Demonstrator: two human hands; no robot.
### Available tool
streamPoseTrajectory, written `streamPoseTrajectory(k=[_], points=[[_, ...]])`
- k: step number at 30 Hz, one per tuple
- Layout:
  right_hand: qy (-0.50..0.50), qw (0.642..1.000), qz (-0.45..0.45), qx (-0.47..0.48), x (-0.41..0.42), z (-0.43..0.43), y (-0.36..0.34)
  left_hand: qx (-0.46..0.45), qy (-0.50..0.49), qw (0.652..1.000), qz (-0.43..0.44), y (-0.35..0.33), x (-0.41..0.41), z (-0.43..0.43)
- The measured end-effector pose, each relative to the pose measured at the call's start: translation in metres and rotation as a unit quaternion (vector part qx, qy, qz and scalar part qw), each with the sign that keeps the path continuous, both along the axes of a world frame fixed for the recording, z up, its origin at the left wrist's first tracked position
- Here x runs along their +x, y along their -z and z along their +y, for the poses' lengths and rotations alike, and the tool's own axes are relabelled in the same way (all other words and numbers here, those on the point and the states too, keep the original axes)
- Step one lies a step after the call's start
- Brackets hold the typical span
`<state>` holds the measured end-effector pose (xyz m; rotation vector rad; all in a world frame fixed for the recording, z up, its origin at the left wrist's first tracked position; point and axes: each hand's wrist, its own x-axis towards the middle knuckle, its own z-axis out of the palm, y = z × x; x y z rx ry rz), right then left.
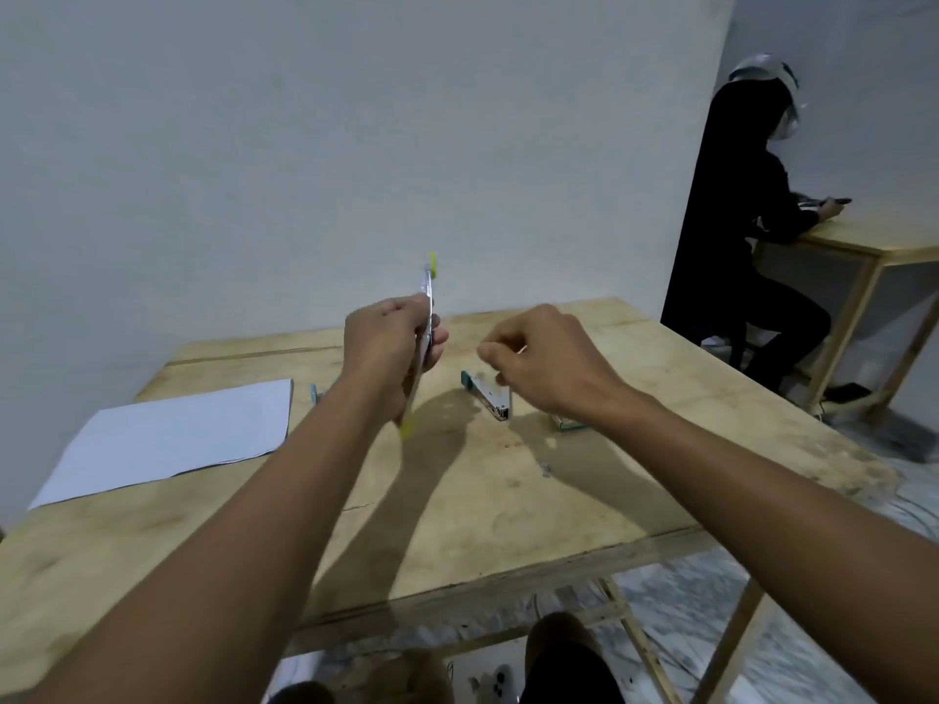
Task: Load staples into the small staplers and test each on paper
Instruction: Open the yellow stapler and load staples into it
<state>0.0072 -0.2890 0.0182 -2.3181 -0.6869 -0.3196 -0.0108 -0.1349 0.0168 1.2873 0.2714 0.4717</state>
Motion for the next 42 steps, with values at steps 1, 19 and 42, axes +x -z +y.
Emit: streamPoseTrajectory(k=[1, 19, 42], points=[[0.018, 0.999, 0.016, -0.022, 0.007, -0.008, 0.001, 0.102, 0.016, 0.995, 0.015, 0.000, -0.005, 0.005], [0.053, 0.960, 0.125, -0.244, 0.050, -0.062, 0.042, 0.750, 0.165, 0.625, 0.141, 0.049, -0.002, -0.013], [0.131, 0.949, 0.286, -0.004, 0.070, -0.087, 0.047, 0.619, 0.180, 0.763, 0.049, 0.065, 0.036, -0.079]])
